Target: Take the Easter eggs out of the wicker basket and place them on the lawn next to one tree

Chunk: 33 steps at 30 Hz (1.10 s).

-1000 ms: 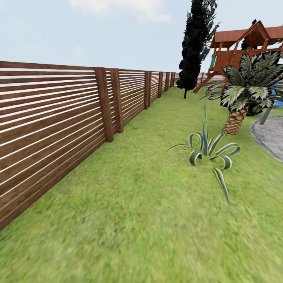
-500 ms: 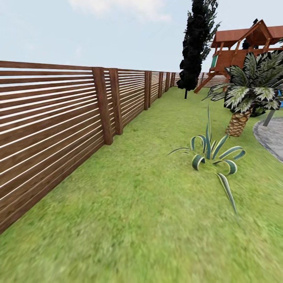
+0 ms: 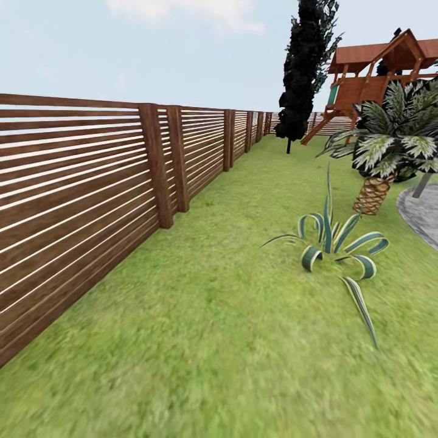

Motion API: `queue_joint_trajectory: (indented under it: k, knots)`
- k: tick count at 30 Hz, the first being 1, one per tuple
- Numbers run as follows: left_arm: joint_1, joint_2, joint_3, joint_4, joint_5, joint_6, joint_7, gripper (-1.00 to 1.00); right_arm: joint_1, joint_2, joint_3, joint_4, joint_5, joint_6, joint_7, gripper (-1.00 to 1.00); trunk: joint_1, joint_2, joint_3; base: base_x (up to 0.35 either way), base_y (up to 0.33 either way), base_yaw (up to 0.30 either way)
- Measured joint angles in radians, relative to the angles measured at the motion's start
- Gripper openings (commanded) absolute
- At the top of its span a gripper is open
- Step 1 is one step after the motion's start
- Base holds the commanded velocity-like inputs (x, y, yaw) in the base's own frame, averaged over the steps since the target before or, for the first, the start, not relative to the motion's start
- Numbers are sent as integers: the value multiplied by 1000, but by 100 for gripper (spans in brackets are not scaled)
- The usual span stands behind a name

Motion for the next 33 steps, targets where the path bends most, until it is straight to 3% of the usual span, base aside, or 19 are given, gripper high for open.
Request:
queue_joint_trajectory:
  k: [12, 20, 33]
  knots:
    - [0, 0, 0, 0, 0, 0, 0, 100, 0, 3, -2, 1, -1, -4, 0, 100, 0, 0, 0, 325, 0, 3]
    - [0, 0, 0, 0, 0, 0, 0, 100, 0, 4, 2, 2, 1, -4, 0, 100, 0, 0, 0, 325, 0, 213]
    - [0, 0, 0, 0, 0, 0, 0, 100, 0, 3, 0, 2, 0, -4, 0, 100, 0, 0, 0, 325, 0, 17]
